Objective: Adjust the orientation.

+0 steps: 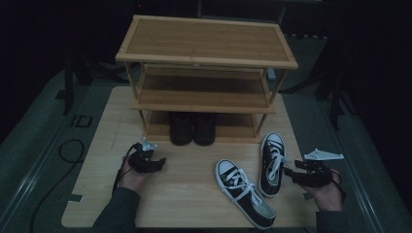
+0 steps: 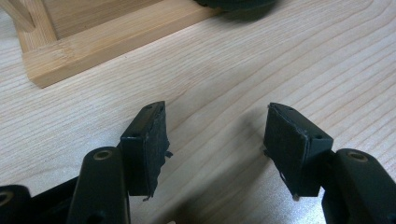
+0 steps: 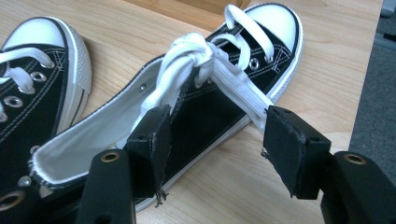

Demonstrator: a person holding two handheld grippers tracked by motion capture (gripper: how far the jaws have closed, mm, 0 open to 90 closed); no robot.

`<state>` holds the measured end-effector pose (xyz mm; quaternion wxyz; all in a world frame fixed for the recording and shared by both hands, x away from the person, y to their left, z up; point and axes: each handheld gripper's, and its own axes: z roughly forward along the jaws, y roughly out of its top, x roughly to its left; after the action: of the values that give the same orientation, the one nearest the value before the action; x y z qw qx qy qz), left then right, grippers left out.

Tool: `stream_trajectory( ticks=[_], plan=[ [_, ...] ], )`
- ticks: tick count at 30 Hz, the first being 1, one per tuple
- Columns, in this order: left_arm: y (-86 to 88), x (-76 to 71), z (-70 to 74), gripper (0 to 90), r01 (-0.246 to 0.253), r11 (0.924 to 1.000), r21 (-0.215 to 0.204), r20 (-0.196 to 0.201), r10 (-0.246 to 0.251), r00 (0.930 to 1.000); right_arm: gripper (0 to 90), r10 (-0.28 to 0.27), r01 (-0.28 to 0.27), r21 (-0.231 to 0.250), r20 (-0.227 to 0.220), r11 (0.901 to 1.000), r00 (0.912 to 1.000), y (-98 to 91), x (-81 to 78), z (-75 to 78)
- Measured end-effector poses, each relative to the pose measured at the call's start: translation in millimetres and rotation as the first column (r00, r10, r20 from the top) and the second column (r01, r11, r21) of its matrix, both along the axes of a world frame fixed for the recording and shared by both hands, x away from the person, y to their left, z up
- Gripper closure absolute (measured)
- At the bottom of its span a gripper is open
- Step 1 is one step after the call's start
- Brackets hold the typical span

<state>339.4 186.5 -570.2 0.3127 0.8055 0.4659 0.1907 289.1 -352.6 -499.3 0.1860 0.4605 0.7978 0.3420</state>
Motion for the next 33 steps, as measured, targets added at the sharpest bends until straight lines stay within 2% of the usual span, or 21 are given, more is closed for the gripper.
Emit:
stream_trajectory(
  ticks=[12, 16, 20, 33],
  plan=[
    [-0.2, -0.3, -0.3, 39.8, -0.004, 1.0, -0.003, 0.003, 0.004, 1.0, 47.0, 0.048, -0.048, 0.015, 0.017, 0.9987, 0.9987, 5.1, -4.4, 12.2],
    [-0.2, -0.2, -0.3, 39.8, -0.003, 1.0, -0.003, 0.003, 0.003, 1.0, 50.3, 0.066, -0.066, 0.018, 0.013, 0.9976, 0.9977, 6.9, -6.3, 15.4],
    [-0.1, -0.3, -0.3, 39.8, -0.003, 1.0, -0.003, 0.004, 0.003, 1.0, 56.4, 0.11, -0.11, 0.026, -0.003, 0.9936, 0.994, 12.5, -8.8, 15.6],
    [0.0, -0.4, -0.5, 39.6, -0.002, 1.0, -0.004, 0.005, 0.002, 1.0, 55.7, 0.184, -0.184, 0.018, -0.006, 0.9828, 0.9829, 34.8, -14.0, 14.7]
  ],
)
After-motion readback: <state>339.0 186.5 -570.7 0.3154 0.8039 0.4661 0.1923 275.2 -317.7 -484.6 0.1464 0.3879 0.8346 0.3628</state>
